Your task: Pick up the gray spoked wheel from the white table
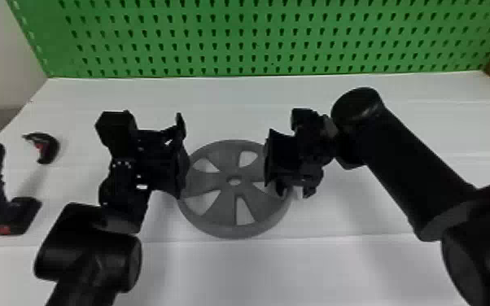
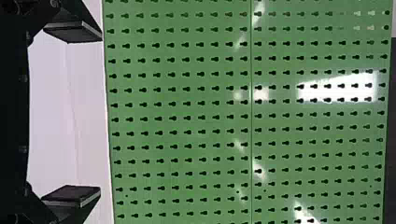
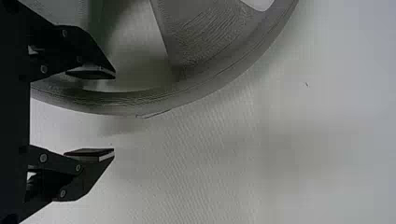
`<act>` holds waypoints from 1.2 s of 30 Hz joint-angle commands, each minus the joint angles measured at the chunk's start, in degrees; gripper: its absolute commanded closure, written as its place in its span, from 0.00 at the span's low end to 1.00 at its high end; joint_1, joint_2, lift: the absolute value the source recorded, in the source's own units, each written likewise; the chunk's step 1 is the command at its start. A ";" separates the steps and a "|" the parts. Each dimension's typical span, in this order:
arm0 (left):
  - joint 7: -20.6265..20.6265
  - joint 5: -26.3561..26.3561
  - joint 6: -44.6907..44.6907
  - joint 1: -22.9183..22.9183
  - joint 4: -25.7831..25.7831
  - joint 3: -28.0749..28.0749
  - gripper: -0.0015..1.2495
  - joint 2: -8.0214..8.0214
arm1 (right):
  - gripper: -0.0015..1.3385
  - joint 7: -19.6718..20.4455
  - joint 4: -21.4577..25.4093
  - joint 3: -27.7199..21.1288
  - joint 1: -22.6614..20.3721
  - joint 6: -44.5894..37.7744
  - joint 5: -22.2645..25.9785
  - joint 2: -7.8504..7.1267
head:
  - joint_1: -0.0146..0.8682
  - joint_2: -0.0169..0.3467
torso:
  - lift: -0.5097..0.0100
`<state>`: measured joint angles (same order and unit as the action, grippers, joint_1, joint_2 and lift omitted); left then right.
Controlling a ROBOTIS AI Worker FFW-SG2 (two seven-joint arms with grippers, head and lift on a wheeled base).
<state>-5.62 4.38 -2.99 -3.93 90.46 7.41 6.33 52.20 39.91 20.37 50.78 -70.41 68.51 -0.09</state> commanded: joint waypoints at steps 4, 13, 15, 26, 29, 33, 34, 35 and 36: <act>0.00 0.02 0.00 -0.02 -0.11 0.06 0.10 0.00 | 0.70 0.01 -0.62 -0.33 0.63 -1.31 0.13 0.14 | 0.89 0.19 | 0.78; 0.00 0.02 0.00 -0.20 -0.37 0.15 0.10 0.00 | 0.89 0.01 -1.06 -0.16 0.98 -2.01 0.57 0.14 | 0.89 0.19 | 0.78; 0.00 0.02 0.00 -0.29 -0.37 0.15 0.10 0.00 | 0.89 0.01 -1.15 -0.07 0.98 -2.01 0.57 0.14 | 0.89 0.19 | 0.78; 0.00 0.10 -0.09 -0.38 -0.55 0.32 0.10 0.00 | 0.89 0.01 -1.06 0.02 0.98 -1.93 0.83 0.14 | 0.89 0.19 | 0.78; 0.00 0.10 -0.09 -0.38 -0.64 0.32 0.10 0.00 | 0.89 0.01 -1.15 0.28 0.98 -1.93 0.92 0.14 | 0.89 0.19 | 0.78; 0.00 0.19 -0.18 -0.38 -0.73 0.32 0.10 0.00 | 0.89 0.01 -1.15 0.28 0.98 -1.93 1.19 0.14 | 0.89 0.19 | 0.78; 0.00 0.19 -0.18 -0.38 -0.73 0.32 0.10 0.00 | 0.89 0.01 -1.15 0.37 0.98 -1.93 1.19 0.14 | 0.89 0.19 | 0.78; 0.00 0.19 -0.18 -0.38 -0.73 0.32 0.10 0.00 | 0.89 0.01 -1.15 0.28 0.98 -1.93 1.19 0.14 | 0.89 0.19 | 0.78; 0.00 0.19 -0.18 -0.38 -0.73 0.32 0.10 0.00 | 0.89 0.01 -1.06 0.37 0.98 -1.93 1.27 0.14 | 0.89 0.19 | 0.78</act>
<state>-5.62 4.55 -3.15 -4.31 89.75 7.73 6.33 52.20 38.77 20.67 51.77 -72.33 69.61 -0.09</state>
